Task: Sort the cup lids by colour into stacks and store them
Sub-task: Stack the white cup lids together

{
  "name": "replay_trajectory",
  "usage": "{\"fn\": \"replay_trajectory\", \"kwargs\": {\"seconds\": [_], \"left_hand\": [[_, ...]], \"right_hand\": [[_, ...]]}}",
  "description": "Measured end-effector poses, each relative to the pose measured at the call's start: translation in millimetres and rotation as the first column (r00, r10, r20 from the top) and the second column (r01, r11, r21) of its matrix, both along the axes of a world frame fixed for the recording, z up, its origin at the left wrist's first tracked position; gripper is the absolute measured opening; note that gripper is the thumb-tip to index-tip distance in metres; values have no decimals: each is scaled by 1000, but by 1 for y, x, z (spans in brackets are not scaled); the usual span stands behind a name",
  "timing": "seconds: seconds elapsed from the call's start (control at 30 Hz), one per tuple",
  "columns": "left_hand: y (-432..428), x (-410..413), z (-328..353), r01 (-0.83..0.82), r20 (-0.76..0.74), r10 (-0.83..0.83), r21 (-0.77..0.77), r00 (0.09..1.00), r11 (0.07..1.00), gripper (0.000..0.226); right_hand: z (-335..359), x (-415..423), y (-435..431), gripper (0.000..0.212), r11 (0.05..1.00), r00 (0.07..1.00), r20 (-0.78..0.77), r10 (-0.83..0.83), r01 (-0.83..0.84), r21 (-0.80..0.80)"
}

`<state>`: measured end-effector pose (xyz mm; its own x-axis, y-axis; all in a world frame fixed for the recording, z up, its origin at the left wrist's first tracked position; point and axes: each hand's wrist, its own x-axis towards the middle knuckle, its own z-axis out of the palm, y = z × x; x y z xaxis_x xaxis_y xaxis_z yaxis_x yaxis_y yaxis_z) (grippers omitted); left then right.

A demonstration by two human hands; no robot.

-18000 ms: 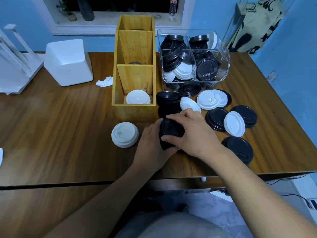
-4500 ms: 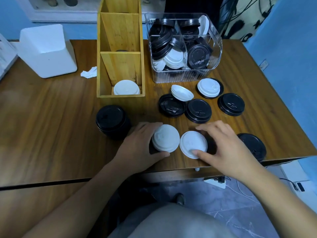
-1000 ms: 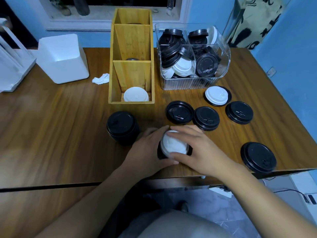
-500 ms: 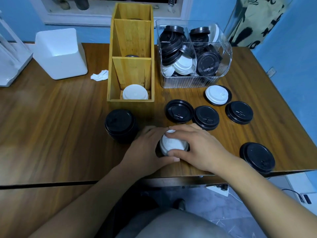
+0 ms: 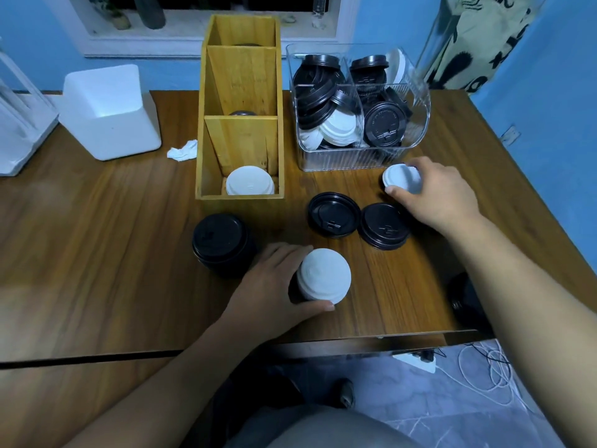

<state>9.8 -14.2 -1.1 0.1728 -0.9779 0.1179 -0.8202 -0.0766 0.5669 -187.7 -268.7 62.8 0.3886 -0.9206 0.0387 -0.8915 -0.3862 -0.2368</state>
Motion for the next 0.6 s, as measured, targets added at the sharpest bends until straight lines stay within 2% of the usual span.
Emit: {"fn": "replay_trajectory", "kwargs": {"seconds": [0.07,0.13,0.27,0.33,0.43,0.5,0.6], "left_hand": [[0,0,1,-4,-4,4,8,1000,1000,94],[0,0,1,-4,-13,4,13,1000,1000,95],[1,-1,2,-8,-14,8,14,1000,1000,94],[1,0,1,-7,-15,7,11,1000,1000,94],[1,0,2,-1,-23,1,9,1000,1000,93],[0,0,2,-3,-20,3,1,1000,1000,94],[-1,1,1,0,-2,0,-14,1000,1000,93]], "right_hand": [[-5,6,-7,68,999,995,-103,-11,7,-40],[-10,11,-11,69,999,996,-89,-10,7,-38],[-3,11,-8,66,998,990,143,-15,6,61],[5,4,11,66,1000,964,267,11,-15,13],[10,-14,69,62,984,896,409,176,-144,-107],[2,-28,112,60,964,875,406,264,-245,-101],[-23,-44,149,61,955,897,332,293,-293,-51]]}}
